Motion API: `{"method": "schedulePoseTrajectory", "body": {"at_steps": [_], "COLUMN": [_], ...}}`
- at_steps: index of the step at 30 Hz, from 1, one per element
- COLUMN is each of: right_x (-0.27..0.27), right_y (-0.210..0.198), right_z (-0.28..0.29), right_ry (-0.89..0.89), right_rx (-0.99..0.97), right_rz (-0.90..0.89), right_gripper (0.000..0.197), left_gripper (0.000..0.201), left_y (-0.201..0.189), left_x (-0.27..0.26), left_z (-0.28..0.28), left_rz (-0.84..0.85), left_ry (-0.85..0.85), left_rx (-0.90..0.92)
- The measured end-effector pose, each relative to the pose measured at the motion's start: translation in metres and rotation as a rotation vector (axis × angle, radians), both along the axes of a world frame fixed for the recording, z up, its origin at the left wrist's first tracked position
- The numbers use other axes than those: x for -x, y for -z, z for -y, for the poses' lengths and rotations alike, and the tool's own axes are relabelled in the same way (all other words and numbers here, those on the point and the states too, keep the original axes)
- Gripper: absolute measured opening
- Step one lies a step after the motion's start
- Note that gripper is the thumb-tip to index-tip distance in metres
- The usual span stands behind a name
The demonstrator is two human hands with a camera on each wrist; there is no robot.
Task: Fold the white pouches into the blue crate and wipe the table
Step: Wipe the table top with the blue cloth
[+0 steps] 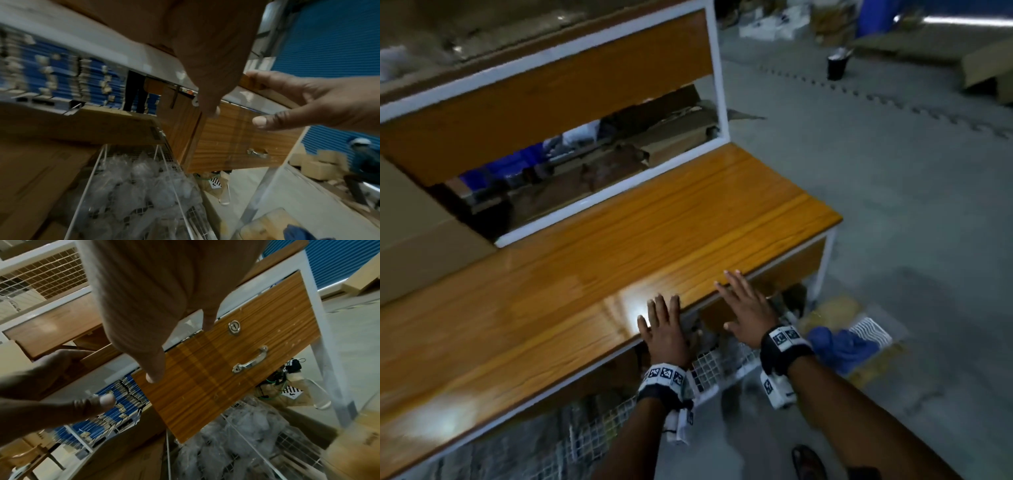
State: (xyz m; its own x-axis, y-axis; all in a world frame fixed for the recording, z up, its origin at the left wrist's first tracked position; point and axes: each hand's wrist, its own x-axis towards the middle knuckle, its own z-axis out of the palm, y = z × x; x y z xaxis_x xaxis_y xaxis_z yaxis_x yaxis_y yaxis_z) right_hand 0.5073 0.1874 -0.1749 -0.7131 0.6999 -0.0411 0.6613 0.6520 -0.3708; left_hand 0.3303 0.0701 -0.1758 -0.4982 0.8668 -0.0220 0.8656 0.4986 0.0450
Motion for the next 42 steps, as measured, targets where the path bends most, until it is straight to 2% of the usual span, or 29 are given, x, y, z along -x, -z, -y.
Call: {"method": "schedulePoseTrajectory", "body": {"at_steps": [3,7,12,15,17,18,21,23,25,27,29,32,35,38,42], "right_x": [-0.006,-0.019,-0.057,-0.097,-0.126,-0.141,-0.18,-0.203,-0.221,-0.238,-0.244,-0.241,-0.235,-0.237,-0.241], "right_y": [0.001,0.006,0.029,0.054,0.074,0.087,0.113,0.129,0.155,0.227,0.253,0.231,0.207,0.201,0.191], "right_z": [-0.005,-0.002,0.006,-0.003,-0.011,-0.016,-0.024,-0.032,-0.045,-0.065,-0.076,-0.077,-0.071,-0.067,-0.066], "right_ry": [-0.029,0.016,0.336,0.598,0.724,0.756,0.87,0.924,0.941,0.92,0.844,0.736,0.665,0.663,0.642], "right_rx": [-0.008,-0.001,0.209,0.337,0.425,0.453,0.517,0.488,0.505,0.527,0.515,0.419,0.35,0.295,0.274], "right_rz": [-0.011,-0.004,-0.141,-0.248,-0.261,-0.245,-0.191,-0.128,-0.058,-0.01,0.016,0.069,0.221,0.342,0.278], "right_gripper": [0.099,0.098,0.082,0.056,0.034,0.029,0.027,0.03,0.038,0.049,0.052,0.052,0.053,0.038,0.03], "left_gripper": [0.091,0.098,0.096,0.101,0.106,0.109,0.115,0.116,0.113,0.109,0.104,0.098,0.095,0.094,0.095], "left_y": [-0.005,-0.006,-0.005,-0.008,-0.007,-0.006,0.002,0.008,0.013,0.018,0.023,0.027,0.029,0.029,0.023], "left_x": [-0.003,-0.013,-0.033,-0.053,-0.066,-0.072,-0.086,-0.092,-0.096,-0.099,-0.101,-0.104,-0.104,-0.102,-0.101], "left_z": [-0.011,-0.025,-0.044,-0.059,-0.068,-0.071,-0.077,-0.08,-0.082,-0.084,-0.086,-0.088,-0.088,-0.087,-0.083], "left_rz": [0.044,0.003,-0.029,-0.014,-0.012,-0.016,-0.044,-0.067,-0.081,-0.096,-0.108,-0.126,-0.14,-0.146,-0.148], "left_ry": [0.007,0.079,0.219,0.233,0.2,0.178,0.118,0.093,0.068,0.047,0.033,0.003,-0.009,-0.006,0.015], "left_rx": [-0.063,-0.067,-0.044,-0.014,-0.016,-0.019,-0.041,-0.085,-0.14,-0.206,-0.269,-0.364,-0.405,-0.381,-0.338]}}
